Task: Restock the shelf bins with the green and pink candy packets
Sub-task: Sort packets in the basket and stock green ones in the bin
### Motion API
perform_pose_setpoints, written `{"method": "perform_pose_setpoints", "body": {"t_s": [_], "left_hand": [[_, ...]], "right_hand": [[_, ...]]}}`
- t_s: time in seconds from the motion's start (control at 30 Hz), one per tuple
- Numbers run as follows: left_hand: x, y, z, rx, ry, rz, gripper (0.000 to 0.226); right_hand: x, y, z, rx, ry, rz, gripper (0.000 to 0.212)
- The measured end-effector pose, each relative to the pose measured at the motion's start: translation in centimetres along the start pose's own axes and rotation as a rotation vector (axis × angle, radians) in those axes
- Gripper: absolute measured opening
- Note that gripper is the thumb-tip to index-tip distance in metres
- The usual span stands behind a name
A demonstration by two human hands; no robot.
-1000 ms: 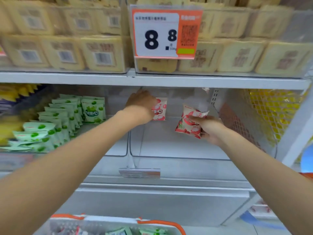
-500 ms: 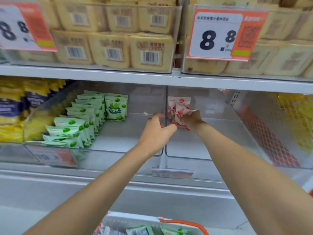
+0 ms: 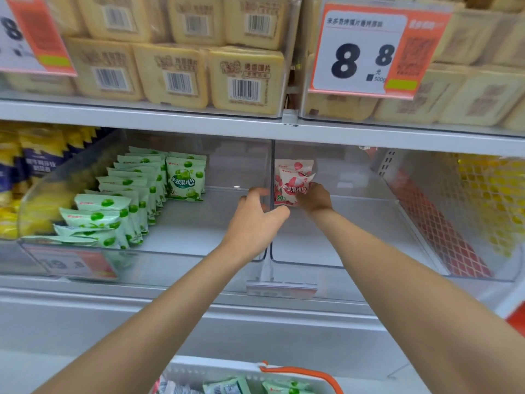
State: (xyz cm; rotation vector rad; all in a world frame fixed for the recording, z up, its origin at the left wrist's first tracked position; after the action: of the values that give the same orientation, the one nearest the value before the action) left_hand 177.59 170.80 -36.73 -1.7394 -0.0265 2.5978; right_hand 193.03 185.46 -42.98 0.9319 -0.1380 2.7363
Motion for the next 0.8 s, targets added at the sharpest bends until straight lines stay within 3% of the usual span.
{"method": "perform_pose_setpoints", "body": {"t_s": [0.3, 0.4, 0.53, 0.6, 0.7, 0.8], "left_hand": [[0.2, -0.1, 0.1, -0.003, -0.005, -0.02, 0.065], [0.3, -0.2, 0.2, 0.006, -0.005, -0.012, 0.065], [-0.2, 0.5, 0.4, -0.081, -0.019, -0.027, 0.062], [-0.8, 1.8, 0.7, -0.223, -0.028, -0.094, 0.045], [-1.4, 4.7, 1.3, -0.37, -0.016, -0.205, 0.015], [-0.7, 7.7, 1.9, -0.385, -0.018, -0.211, 0.013]], "right_hand": [[0.1, 0.1, -0.3, 0.084, -0.067, 0.024, 0.063], [0.3, 1.0, 0.5, 0.099, -0.063, -0.079, 0.069], [0.6, 3.1, 3.1, 0.114, -0.017, -0.123, 0.046], [1.2, 5.5, 4.8, 0.089, -0.014, -0.075, 0.036], [1.8, 10.5, 7.0, -0.055, -0.106, 0.162, 0.02], [2.4, 16.7, 7.9, -0.225, -0.196, 0.395, 0.013]]}}
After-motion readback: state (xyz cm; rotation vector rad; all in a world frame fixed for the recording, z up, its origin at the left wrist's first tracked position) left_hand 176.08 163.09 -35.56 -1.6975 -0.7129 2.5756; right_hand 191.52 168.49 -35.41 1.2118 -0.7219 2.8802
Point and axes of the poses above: each hand's wrist, its own y-axis away from the middle knuckle, its own z-axis out of the back of the hand, x = y × z, the point moved 1 cm from there along -y, towards the middle knuckle, and after that the axes turned 2 degrees about y, right-handed, at the moved point
